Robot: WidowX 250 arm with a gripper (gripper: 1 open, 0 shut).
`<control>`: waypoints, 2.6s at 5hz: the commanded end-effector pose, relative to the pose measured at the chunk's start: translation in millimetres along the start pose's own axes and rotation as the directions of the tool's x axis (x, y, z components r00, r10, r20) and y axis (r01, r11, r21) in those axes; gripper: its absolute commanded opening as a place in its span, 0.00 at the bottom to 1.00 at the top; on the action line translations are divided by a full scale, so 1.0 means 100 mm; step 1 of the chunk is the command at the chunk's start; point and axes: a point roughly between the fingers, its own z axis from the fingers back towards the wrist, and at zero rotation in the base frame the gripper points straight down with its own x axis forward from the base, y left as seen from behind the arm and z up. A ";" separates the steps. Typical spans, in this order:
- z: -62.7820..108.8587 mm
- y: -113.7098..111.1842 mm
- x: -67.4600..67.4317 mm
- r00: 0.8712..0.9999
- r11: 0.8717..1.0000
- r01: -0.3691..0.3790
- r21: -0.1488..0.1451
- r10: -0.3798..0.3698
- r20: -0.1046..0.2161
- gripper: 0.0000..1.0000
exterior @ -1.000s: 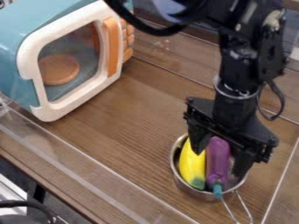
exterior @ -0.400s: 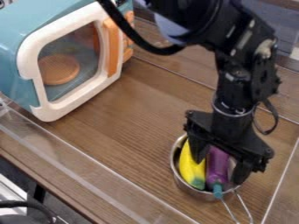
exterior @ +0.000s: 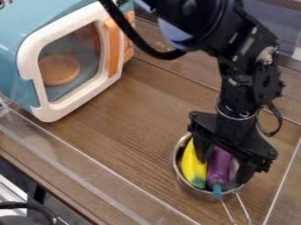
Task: Remove the eggplant from inside the silver pot and put it on the table
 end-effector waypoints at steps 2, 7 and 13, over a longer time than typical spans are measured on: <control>-0.07 -0.02 0.00 1.000 1.000 -0.008 0.006 0.008 0.004 1.00; -0.27 0.08 -0.09 0.998 0.999 -0.052 -0.010 0.052 -0.039 1.00; -0.43 0.16 -0.23 0.989 0.994 -0.112 -0.019 0.110 -0.098 1.00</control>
